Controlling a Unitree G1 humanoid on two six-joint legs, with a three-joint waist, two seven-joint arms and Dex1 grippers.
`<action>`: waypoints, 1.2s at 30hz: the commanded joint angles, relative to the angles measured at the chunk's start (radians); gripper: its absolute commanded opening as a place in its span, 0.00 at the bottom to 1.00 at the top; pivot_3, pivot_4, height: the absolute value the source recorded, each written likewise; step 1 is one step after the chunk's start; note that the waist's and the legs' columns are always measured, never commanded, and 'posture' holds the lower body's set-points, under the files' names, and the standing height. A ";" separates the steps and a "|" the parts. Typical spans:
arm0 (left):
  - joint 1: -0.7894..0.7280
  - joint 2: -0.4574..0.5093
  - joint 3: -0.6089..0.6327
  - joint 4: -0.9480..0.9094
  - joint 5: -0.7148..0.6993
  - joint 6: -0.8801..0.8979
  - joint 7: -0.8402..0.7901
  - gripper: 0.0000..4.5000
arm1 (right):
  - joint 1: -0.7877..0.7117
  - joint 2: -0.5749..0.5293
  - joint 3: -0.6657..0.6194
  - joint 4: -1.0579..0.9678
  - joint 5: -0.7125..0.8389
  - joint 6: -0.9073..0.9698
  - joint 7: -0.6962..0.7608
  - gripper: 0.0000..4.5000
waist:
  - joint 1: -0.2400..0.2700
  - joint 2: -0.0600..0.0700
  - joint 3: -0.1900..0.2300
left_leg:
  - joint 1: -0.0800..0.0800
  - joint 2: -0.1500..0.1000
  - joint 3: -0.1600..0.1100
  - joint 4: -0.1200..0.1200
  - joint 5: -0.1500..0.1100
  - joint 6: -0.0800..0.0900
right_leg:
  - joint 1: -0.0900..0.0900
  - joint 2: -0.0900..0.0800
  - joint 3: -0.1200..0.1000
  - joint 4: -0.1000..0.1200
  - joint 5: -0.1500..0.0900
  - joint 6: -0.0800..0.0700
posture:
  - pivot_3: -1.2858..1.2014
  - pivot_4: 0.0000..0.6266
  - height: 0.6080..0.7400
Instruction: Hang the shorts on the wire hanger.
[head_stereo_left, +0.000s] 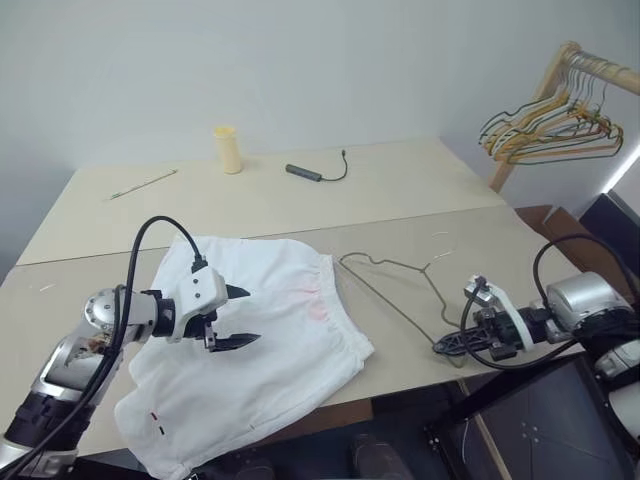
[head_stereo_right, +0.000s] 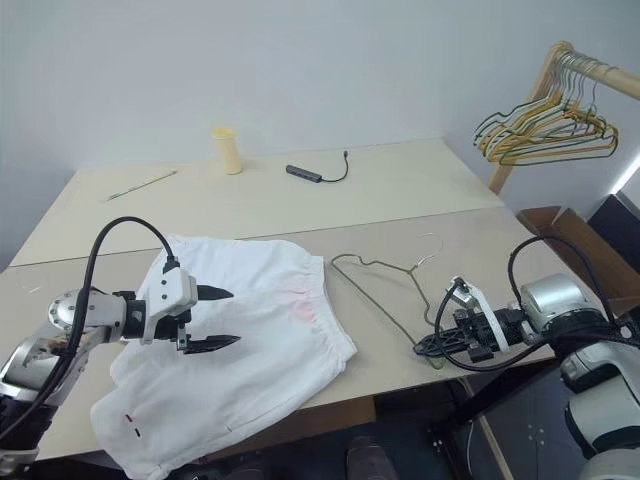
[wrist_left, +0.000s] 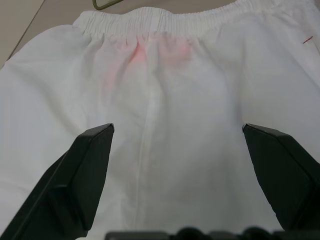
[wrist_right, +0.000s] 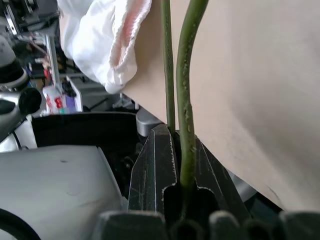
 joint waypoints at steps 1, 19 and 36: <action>-0.010 -0.005 0.017 -0.021 -0.006 -0.020 0.004 0.99 | -0.002 -0.009 -0.032 -0.039 0.023 -0.010 0.060 0.00 | -0.002 0.000 0.000 | 0.000 0.000 0.000 0.000 0.000 0.000 | 0.000 0.000 0.000 0.000 0.000 0.000 | 0.47 0.00 1.00; 0.012 -0.019 0.003 -0.022 0.014 -0.025 0.020 0.99 | 0.046 -0.043 0.034 -0.207 0.098 -0.029 0.060 0.00 | 0.002 0.000 0.000 | 0.000 0.000 0.000 0.000 0.000 0.000 | 0.001 0.000 0.000 0.000 0.000 0.001 | 0.49 0.00 1.00; 0.015 -0.049 -0.041 -0.068 0.059 -0.017 0.054 0.99 | -0.284 0.102 0.403 0.122 0.067 -0.274 0.060 0.00 | 0.021 0.000 0.000 | 0.000 0.000 0.000 0.000 0.000 0.000 | 0.000 0.000 0.000 0.001 0.001 -0.001 | 0.51 0.00 1.00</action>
